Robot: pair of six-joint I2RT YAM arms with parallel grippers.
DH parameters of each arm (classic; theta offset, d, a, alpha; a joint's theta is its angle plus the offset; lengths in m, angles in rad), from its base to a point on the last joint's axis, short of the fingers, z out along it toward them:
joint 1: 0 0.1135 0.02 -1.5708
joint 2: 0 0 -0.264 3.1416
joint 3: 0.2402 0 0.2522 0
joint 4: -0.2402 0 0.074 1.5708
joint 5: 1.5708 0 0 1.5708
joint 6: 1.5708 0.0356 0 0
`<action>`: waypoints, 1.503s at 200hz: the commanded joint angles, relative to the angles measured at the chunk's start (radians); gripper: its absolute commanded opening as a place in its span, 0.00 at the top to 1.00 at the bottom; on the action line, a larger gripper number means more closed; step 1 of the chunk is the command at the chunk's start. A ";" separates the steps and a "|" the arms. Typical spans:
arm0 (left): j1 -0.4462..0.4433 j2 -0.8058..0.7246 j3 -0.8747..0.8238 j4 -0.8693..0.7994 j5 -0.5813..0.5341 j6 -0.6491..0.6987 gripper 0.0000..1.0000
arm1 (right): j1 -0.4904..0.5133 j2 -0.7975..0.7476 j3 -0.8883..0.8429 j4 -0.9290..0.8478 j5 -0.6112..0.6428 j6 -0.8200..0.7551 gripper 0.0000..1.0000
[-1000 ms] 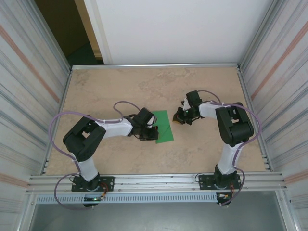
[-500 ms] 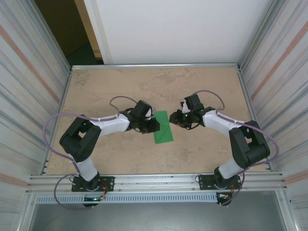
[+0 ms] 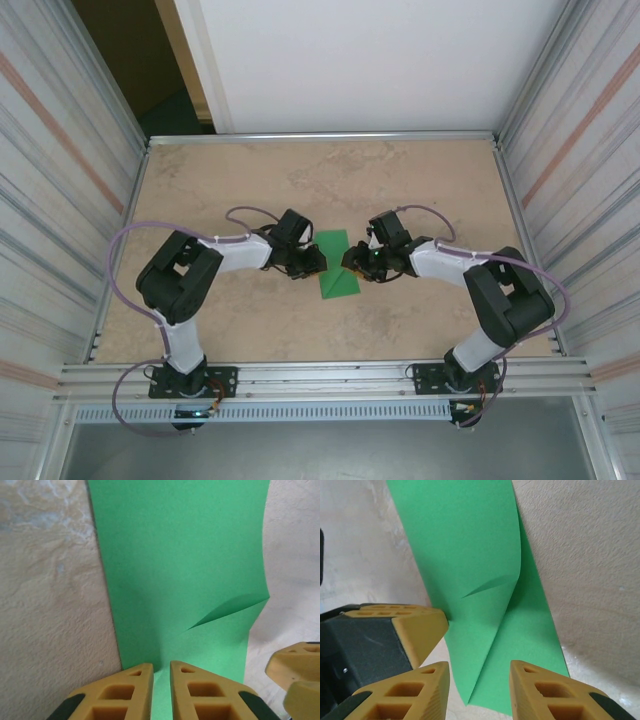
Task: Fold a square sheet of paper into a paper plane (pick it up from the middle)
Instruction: Turn over the paper at the center of the table.
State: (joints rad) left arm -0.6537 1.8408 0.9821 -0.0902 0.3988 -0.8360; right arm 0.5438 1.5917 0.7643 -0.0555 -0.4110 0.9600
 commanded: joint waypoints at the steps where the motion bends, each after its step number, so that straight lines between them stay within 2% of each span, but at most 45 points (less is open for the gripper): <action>1: 0.010 0.017 -0.032 0.010 -0.018 -0.042 0.83 | 0.004 0.025 -0.007 0.040 0.011 0.056 0.65; 39: 0.020 0.024 -0.059 0.039 0.002 -0.068 0.83 | 0.004 0.069 0.001 0.069 -0.009 0.078 0.67; 146: 0.027 0.012 -0.073 0.043 0.020 -0.077 0.83 | 0.022 0.146 0.012 0.159 -0.072 0.084 0.81; 203: 0.054 -0.049 -0.066 0.056 0.067 -0.096 0.82 | 0.027 0.160 0.004 0.207 -0.075 0.077 0.89; 235: 0.091 -0.116 -0.084 0.065 0.081 -0.107 0.77 | 0.027 0.141 0.006 0.218 -0.060 0.053 0.93; 258: 0.126 -0.188 -0.141 0.100 0.082 -0.124 0.70 | 0.024 0.113 0.018 0.210 -0.047 0.024 0.94; 300: 0.156 -0.375 -0.299 0.285 0.108 -0.191 0.45 | -0.003 -0.007 0.018 0.229 -0.065 0.002 0.94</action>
State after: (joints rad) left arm -0.5030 1.5684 0.7532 0.0727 0.4732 -0.9756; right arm 0.5571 1.6829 0.7647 0.1501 -0.4679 1.0000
